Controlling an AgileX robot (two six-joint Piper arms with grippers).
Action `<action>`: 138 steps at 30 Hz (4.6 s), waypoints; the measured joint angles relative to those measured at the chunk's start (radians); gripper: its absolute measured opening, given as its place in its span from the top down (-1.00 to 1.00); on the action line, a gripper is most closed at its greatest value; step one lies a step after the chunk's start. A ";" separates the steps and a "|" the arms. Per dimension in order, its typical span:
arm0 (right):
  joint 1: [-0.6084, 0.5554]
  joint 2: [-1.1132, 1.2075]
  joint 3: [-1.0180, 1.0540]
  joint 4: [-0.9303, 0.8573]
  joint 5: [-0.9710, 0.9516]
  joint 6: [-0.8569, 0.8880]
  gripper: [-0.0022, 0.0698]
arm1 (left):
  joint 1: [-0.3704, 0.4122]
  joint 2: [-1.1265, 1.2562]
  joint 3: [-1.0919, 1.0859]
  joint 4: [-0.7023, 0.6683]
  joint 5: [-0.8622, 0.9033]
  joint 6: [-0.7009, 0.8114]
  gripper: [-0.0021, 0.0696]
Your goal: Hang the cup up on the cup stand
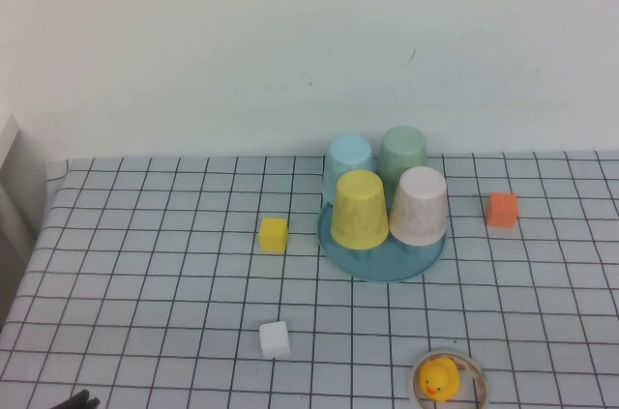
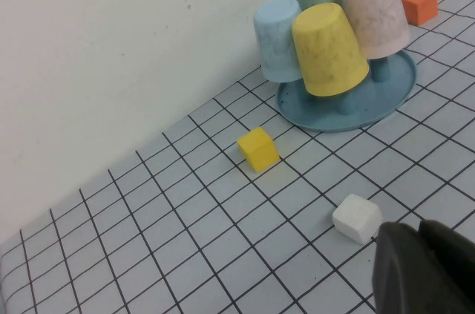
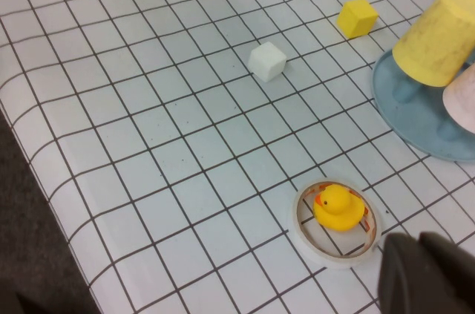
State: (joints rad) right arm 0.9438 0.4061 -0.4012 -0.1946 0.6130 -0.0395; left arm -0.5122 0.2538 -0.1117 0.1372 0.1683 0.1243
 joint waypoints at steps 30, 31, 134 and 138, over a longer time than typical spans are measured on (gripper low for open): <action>0.000 0.000 0.002 0.002 0.000 0.000 0.94 | 0.437 -0.264 0.131 -0.143 0.061 -0.059 0.94; 0.000 0.000 0.002 0.002 0.000 0.000 0.94 | 0.442 -0.264 0.131 -0.143 0.095 -0.061 0.94; -0.906 -0.419 0.421 0.097 -0.276 0.016 0.94 | 0.411 -0.268 0.129 -0.193 0.148 -0.026 0.94; -0.906 -0.419 0.419 0.097 -0.263 0.040 0.94 | 0.411 -0.268 0.129 -0.193 0.148 -0.026 0.94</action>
State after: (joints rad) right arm 0.0376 -0.0130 0.0177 -0.0976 0.3503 0.0000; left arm -0.1009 -0.0139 0.0178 -0.0556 0.3167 0.0988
